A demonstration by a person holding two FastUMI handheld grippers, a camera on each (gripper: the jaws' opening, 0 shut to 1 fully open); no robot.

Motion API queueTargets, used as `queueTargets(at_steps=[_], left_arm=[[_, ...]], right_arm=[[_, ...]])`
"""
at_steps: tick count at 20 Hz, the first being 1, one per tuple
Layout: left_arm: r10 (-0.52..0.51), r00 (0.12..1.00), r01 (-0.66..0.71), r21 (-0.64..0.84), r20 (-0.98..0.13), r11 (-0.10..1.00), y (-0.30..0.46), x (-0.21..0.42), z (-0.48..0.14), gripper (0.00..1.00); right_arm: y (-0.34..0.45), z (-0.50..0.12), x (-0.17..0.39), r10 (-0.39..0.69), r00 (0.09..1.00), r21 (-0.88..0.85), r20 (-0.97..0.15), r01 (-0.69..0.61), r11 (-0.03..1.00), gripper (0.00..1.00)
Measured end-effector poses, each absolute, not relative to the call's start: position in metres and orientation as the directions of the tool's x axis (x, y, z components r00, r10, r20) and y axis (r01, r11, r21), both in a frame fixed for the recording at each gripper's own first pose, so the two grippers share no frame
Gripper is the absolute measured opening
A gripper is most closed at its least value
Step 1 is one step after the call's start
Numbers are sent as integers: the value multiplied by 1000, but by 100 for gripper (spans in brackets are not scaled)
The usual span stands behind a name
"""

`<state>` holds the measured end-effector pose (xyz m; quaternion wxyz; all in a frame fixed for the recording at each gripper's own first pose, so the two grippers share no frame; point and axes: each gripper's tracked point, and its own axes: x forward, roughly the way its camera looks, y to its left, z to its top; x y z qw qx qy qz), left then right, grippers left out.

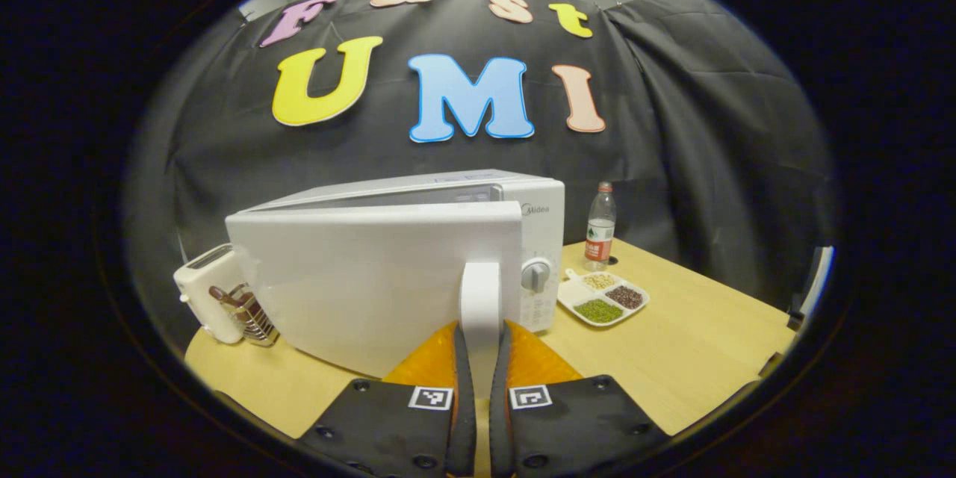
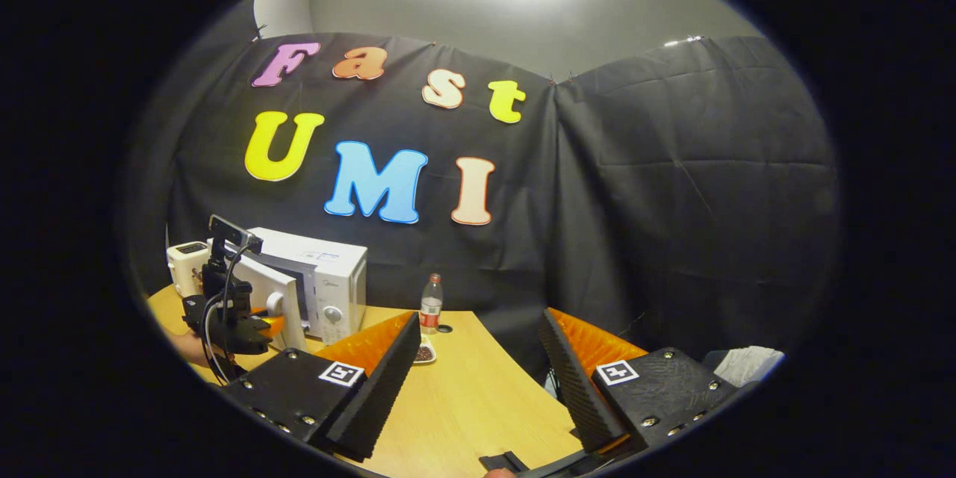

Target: Open the microwave oven with the left hand, put the food in, and close the microwave oven.

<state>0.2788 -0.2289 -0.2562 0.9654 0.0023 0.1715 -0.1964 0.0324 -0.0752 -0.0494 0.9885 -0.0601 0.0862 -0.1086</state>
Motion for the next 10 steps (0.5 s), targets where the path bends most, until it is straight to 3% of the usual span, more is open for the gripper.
queueTargets(at_steps=[4, 10], left_arm=[[-330, 878, 329, -64, -347, 942, -200, 249, -254, 17], [-202, 905, 205, -31, -374, 978, -140, 204, -253, 13]], right_arm=[[-65, -47, 31, -112, 982, -99, -152, 97, 990, 97], [-40, -48, 23, 60, 989, -40, -134, -66, 997, 97]])
